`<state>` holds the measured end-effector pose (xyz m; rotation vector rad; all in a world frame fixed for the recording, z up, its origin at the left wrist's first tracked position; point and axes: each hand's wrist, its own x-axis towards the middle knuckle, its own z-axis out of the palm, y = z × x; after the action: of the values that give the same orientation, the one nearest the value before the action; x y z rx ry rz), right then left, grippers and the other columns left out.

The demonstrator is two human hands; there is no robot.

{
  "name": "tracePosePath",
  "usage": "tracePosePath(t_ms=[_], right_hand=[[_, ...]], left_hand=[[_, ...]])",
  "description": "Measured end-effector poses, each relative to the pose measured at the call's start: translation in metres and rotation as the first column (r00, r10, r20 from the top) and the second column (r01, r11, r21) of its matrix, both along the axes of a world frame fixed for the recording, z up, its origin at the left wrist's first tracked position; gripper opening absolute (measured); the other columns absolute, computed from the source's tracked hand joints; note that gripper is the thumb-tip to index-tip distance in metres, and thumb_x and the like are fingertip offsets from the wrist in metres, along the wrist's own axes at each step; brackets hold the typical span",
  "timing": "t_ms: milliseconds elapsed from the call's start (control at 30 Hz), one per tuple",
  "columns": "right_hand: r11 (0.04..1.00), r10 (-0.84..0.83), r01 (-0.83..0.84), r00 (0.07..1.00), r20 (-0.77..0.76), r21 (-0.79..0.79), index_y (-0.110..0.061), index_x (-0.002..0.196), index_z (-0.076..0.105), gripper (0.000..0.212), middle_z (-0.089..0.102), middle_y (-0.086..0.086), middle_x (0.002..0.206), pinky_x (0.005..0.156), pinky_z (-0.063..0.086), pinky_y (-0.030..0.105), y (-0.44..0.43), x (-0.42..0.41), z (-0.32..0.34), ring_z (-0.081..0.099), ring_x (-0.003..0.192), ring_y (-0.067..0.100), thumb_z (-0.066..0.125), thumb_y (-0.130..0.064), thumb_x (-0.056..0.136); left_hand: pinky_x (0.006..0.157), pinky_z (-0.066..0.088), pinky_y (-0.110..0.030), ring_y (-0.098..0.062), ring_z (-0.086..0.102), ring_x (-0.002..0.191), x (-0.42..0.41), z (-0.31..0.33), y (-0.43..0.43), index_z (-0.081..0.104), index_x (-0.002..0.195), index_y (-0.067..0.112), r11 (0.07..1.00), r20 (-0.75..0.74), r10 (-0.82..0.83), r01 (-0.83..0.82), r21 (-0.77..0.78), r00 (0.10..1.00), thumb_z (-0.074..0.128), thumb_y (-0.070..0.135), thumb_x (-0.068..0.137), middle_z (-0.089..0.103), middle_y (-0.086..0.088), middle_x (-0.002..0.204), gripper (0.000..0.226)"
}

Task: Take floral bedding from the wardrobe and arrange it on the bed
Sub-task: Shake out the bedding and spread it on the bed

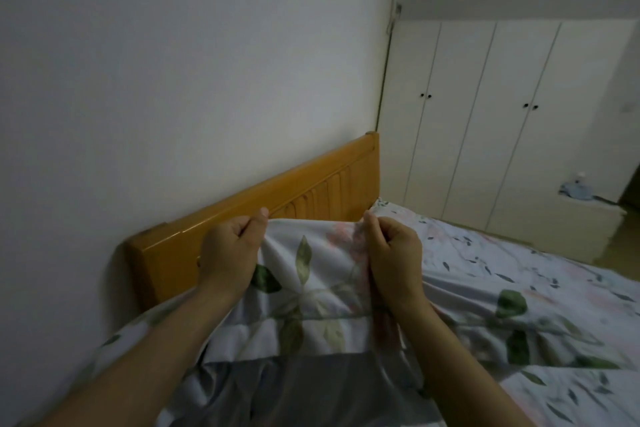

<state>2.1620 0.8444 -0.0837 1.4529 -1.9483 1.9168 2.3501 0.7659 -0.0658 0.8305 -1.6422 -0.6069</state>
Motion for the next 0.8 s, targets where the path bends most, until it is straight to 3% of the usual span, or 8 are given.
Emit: tracePosePath(t_ms=[67,267,433,567,633,700,800], right_hand=[[0.999,-0.041,0.041,0.999,-0.011,-0.011,-0.010,0.052,0.051,0.046,0.042,0.002,0.045,0.045,0.030,0.020,-0.014,-0.015,-0.002,0.038,0.044,0.009,0.048,-0.026,0.096],[0.987,-0.162,0.162,0.987,0.012,-0.006,-0.015,0.052,0.051,0.044,0.041,-0.003,0.045,0.045,0.030,0.017,-0.047,-0.065,-0.006,0.039,0.044,0.007,0.050,-0.022,0.095],[0.952,-0.304,0.304,0.953,-0.006,0.039,-0.025,0.046,0.036,0.051,0.031,-0.008,0.041,0.044,0.024,0.021,-0.066,-0.100,-0.014,0.033,0.041,0.009,0.051,-0.022,0.095],[0.911,-0.405,0.405,0.914,-0.017,0.075,-0.010,0.048,0.044,0.049,0.034,-0.002,0.043,0.046,0.030,0.037,-0.084,-0.116,-0.026,0.030,0.043,0.009,0.050,-0.026,0.094],[0.879,-0.469,0.467,0.883,-0.012,0.097,-0.001,0.052,0.046,0.051,0.036,0.006,0.045,0.048,0.037,0.042,-0.094,-0.121,-0.036,0.033,0.044,0.019,0.049,-0.028,0.095],[0.843,-0.525,0.524,0.851,-0.028,0.121,-0.001,0.052,0.046,0.051,0.037,0.011,0.046,0.049,0.037,0.043,-0.100,-0.122,-0.043,0.033,0.045,0.024,0.049,-0.028,0.095],[0.794,-0.591,0.589,0.806,-0.037,0.151,-0.011,0.049,0.040,0.050,0.033,0.002,0.045,0.047,0.026,0.035,-0.106,-0.123,-0.050,0.028,0.044,0.010,0.050,-0.025,0.095]], left_hand=[[0.036,0.023,-0.014,-0.007,0.032,0.035,-0.018,-0.002,-0.018,0.027,0.042,0.022,0.999,-0.010,-0.051,0.051,0.015,0.999,0.052,0.027,0.091,0.033,0.007,0.031,0.055],[0.036,0.026,-0.012,-0.007,0.037,0.037,-0.083,-0.008,-0.075,0.031,0.043,0.019,0.984,0.014,-0.175,0.174,0.041,0.984,0.053,0.026,0.091,0.034,0.007,0.031,0.053],[0.040,0.022,-0.020,-0.011,0.030,0.039,-0.133,-0.020,-0.119,0.034,0.043,0.015,0.952,0.027,-0.303,0.300,0.066,0.953,0.052,0.028,0.091,0.030,0.007,0.038,0.053],[0.038,0.020,-0.015,-0.010,0.030,0.037,-0.166,-0.040,-0.158,0.033,0.043,0.017,0.891,-0.005,-0.443,0.440,0.114,0.897,0.052,0.029,0.091,0.030,0.006,0.034,0.053],[0.039,0.022,-0.014,-0.010,0.031,0.037,-0.182,-0.048,-0.177,0.033,0.043,0.017,0.847,-0.018,-0.515,0.512,0.142,0.857,0.052,0.027,0.091,0.032,0.006,0.032,0.053],[0.042,0.026,-0.021,-0.010,0.030,0.038,-0.196,-0.057,-0.195,0.034,0.043,0.016,0.792,-0.028,-0.591,0.587,0.169,0.806,0.052,0.027,0.091,0.032,0.006,0.034,0.053],[0.048,0.027,-0.028,-0.016,0.030,0.044,-0.215,-0.065,-0.212,0.035,0.044,0.015,0.746,-0.028,-0.649,0.643,0.174,0.761,0.051,0.026,0.092,0.032,-0.001,0.041,0.052]])
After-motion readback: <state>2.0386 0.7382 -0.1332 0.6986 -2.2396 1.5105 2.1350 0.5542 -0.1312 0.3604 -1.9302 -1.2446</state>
